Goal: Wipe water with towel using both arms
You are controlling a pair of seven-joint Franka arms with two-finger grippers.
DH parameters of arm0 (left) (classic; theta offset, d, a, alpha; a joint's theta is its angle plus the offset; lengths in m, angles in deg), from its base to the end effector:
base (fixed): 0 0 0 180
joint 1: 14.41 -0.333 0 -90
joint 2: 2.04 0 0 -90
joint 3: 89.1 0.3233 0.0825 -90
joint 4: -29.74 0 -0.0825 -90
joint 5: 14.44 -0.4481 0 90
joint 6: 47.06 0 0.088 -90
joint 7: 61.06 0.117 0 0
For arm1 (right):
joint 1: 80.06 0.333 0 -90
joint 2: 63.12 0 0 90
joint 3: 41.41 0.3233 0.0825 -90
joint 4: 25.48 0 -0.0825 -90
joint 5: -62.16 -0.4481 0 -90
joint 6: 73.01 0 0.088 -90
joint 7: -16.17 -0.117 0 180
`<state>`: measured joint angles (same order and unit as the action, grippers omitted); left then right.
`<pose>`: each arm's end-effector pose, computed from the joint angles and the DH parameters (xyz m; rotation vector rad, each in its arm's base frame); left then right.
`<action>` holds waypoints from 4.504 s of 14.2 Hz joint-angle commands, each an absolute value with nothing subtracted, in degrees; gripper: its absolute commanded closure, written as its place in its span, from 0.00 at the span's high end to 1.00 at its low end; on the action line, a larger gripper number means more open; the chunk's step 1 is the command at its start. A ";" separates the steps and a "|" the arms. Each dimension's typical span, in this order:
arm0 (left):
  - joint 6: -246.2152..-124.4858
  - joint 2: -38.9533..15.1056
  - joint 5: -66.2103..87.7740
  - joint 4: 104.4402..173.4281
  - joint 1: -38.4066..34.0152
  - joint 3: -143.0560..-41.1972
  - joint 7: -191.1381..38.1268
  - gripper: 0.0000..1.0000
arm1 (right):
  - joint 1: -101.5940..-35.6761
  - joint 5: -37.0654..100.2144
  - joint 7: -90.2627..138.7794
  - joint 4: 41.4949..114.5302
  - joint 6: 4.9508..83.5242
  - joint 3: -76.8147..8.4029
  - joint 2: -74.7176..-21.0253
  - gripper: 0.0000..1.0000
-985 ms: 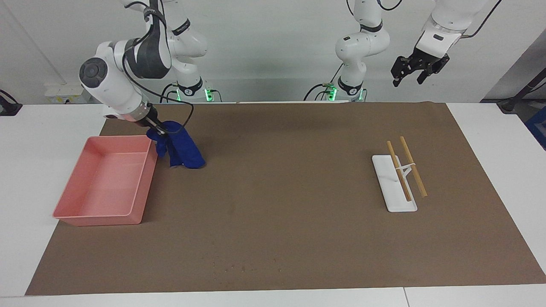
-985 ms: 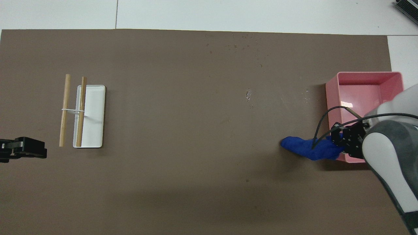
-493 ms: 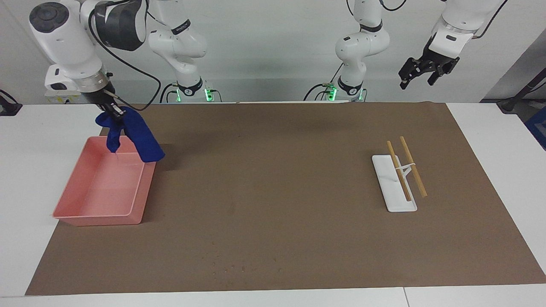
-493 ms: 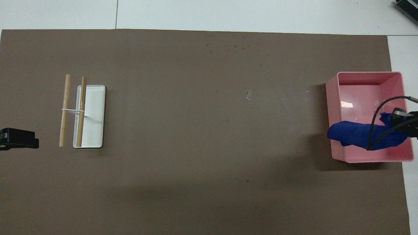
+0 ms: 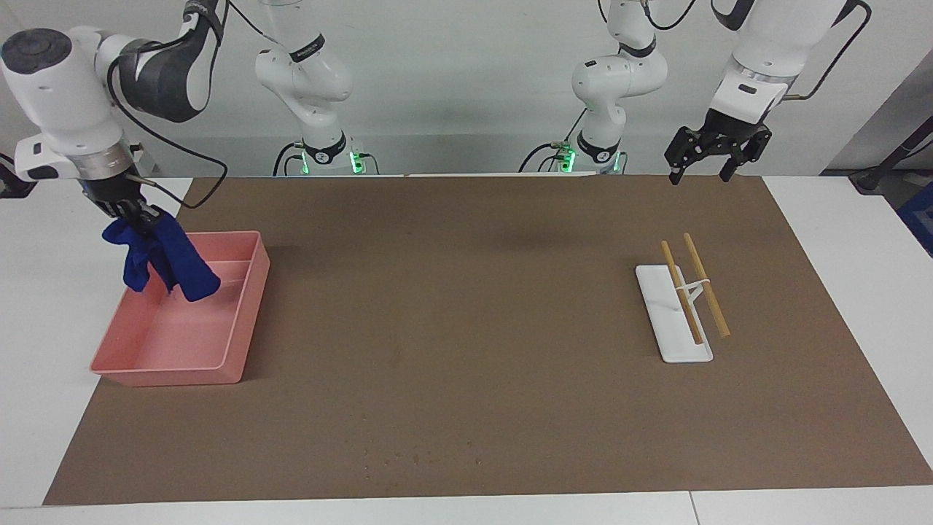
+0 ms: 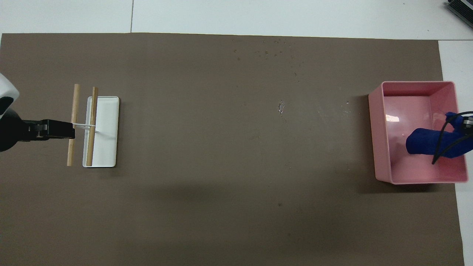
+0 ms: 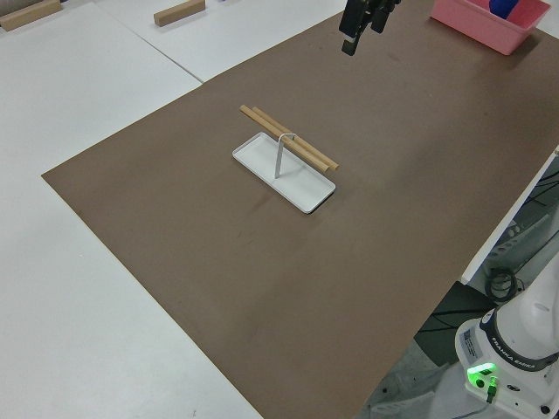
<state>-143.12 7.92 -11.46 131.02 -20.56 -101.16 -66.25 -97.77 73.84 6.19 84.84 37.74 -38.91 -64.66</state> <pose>0.5692 -0.0734 0.6261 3.1160 -0.0116 0.1202 0.5914 -0.1770 0.4799 2.8966 -0.5428 0.0375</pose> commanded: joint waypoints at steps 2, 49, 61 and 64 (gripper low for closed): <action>-141.38 4.22 -12.51 126.70 -12.23 -92.89 -66.16 1.00 | -100.27 75.00 7.03 91.14 43.60 -38.07 -62.35 0.00; -134.24 0.51 -15.50 123.34 -13.62 -95.16 -66.16 1.00 | -79.08 64.55 4.39 63.82 11.98 -40.97 -65.41 1.00; -134.94 0.69 -15.41 123.78 -13.89 -95.16 -65.90 1.00 | -84.28 60.05 5.01 64.17 15.58 -36.40 -65.23 1.00; -135.74 0.68 -15.41 123.69 -13.62 -95.16 -66.07 1.00 | -83.40 60.85 5.10 64.61 15.23 -36.40 -65.50 1.00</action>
